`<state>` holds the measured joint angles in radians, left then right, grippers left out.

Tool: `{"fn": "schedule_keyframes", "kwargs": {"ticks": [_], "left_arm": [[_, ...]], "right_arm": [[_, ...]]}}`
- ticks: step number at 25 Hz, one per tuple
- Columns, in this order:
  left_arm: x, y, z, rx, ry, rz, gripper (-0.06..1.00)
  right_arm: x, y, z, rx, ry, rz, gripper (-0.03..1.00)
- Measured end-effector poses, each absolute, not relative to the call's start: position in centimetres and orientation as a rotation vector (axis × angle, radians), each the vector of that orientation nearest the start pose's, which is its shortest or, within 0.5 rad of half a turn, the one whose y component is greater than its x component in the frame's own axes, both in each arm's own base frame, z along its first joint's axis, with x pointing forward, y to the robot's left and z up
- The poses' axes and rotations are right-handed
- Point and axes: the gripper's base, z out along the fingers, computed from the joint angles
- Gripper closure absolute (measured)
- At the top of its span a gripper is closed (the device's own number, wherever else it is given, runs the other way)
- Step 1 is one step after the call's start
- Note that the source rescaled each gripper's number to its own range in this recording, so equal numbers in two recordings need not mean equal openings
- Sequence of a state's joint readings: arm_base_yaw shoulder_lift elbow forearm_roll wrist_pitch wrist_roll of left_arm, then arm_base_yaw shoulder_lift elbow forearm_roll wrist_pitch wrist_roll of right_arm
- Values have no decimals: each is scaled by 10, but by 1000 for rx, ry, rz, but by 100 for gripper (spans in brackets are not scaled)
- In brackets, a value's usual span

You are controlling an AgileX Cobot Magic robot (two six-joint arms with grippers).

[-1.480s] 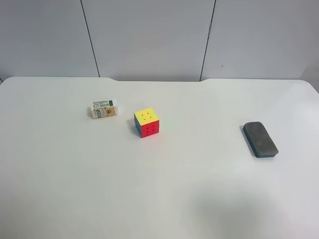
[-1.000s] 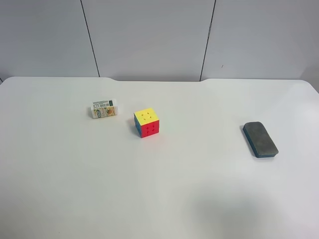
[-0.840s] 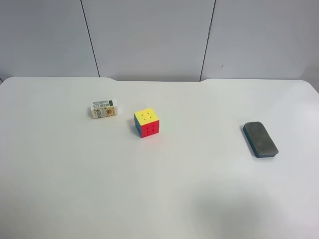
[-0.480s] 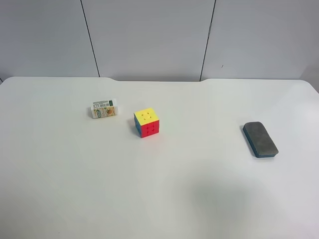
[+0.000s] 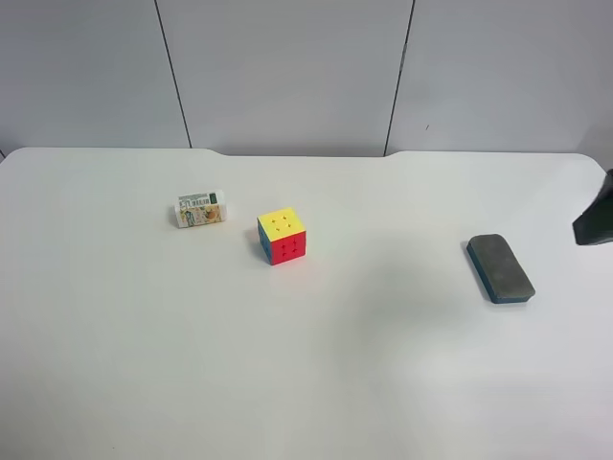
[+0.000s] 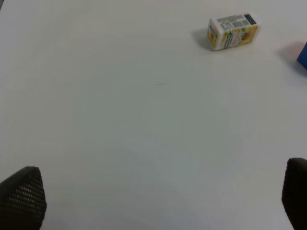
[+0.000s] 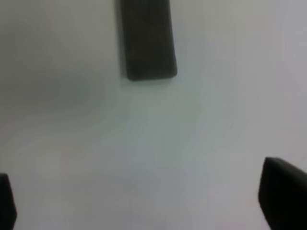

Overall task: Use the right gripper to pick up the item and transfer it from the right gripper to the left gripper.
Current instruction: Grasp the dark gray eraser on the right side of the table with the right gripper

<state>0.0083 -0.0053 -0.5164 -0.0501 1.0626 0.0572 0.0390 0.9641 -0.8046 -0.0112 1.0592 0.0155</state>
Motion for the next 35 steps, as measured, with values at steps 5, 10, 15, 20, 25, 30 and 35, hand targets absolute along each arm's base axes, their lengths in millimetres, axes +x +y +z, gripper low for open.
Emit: {"fn": "schedule_keyframes", "kwargs": {"ticks": [5,10,15,20,25,30,35], "left_arm": [[-8,-4,282,53,2023,-18,-6],[-8,-4,282,53,2023,-18,-6],[-8,-4,282,53,2023,-18,-6],[-8,-4,282,53,2023,-18,-6],[-8,-4,282,53,2023,-18,-6],[-8,-4,282,53,2023,-18,-6],[-8,-4,282,53,2023,-18,-6]], "right_arm": [[205,7,276,-37,2849,-3,-3],[240,8,251,-42,2952,-14,-3],[261,6,224,-76,3013,-71,-3],[280,4,195,-115,3050,-113,-3],[293,5,164,-127,3088,-110,-3],[301,5,142,-149,3102,-109,-3],[305,6,127,-178,3110,-108,-3]]}}
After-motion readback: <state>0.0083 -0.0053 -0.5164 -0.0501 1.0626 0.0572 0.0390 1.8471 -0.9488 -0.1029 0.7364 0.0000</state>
